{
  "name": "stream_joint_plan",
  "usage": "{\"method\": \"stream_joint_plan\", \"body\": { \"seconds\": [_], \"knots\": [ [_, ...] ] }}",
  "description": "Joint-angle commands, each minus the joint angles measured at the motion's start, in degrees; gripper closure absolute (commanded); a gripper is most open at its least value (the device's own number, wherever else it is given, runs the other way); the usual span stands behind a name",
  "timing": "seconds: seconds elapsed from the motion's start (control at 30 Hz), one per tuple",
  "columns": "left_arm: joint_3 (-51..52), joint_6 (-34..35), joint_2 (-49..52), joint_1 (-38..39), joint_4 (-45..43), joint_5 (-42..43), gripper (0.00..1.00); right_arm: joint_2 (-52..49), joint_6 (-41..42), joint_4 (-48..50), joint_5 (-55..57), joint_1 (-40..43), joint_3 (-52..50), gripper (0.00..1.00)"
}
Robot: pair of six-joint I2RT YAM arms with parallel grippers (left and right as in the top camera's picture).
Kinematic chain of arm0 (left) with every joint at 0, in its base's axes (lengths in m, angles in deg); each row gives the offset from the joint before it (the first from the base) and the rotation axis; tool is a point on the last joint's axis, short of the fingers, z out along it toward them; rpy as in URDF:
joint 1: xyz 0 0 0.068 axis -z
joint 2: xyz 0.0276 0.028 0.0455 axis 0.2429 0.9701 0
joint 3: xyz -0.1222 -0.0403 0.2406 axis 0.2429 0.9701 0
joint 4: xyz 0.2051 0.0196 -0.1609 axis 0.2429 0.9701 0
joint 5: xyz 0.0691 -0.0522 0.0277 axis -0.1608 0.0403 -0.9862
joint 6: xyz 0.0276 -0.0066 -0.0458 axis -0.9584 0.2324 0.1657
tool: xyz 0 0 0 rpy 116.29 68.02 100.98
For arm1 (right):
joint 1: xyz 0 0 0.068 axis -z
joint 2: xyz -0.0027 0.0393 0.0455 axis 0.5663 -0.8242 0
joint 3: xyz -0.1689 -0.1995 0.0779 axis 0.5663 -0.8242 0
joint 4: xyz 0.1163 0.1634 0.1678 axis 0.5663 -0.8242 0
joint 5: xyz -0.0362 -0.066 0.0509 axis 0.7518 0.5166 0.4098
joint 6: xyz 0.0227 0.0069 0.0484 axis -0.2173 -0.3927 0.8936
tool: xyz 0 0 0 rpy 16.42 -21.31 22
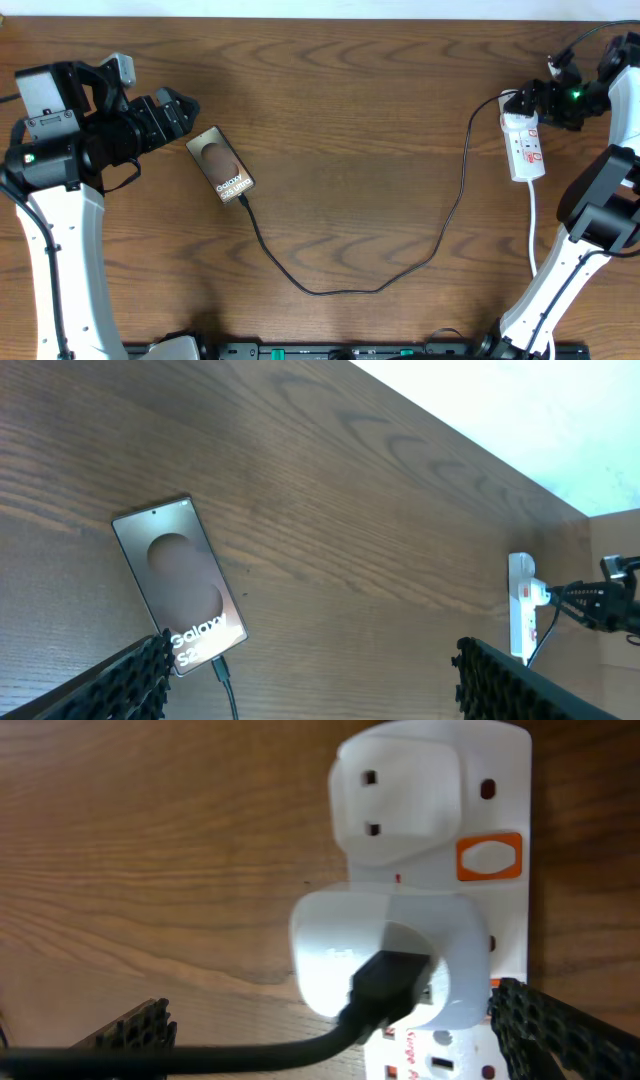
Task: Plug charger to phone and switch on socket
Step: 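Press the power strip switch beside the charger with the right gripper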
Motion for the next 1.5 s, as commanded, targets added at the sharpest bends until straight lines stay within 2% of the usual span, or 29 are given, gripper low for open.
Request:
{"method": "stream_joint_plan", "body": {
  "seconds": [0.0, 0.57, 1.17, 1.47],
  "knots": [
    [-0.26, -1.40, 0.22, 0.13, 0.13, -0.13, 0.12, -3.32, 0.37, -0.63, -0.22, -0.22, 0.72, 0.01],
    [-0.26, -1.40, 0.22, 0.13, 0.15, -0.13, 0.12, -3.56, 4.81, -3.06, -2.58, -0.22, 0.72, 0.01],
    [-0.26, -1.42, 0.22, 0.13, 0.15, -0.15, 0.12, -3.67, 5.81, -2.14, -8.17, -0.26, -0.09, 0.01],
    [-0.26, -1.40, 0.22, 0.13, 0.15, -0.15, 0.12, -7.45, 5.84, -2.49, -12.96, -1.36, -0.68, 0.02]
  ]
}}
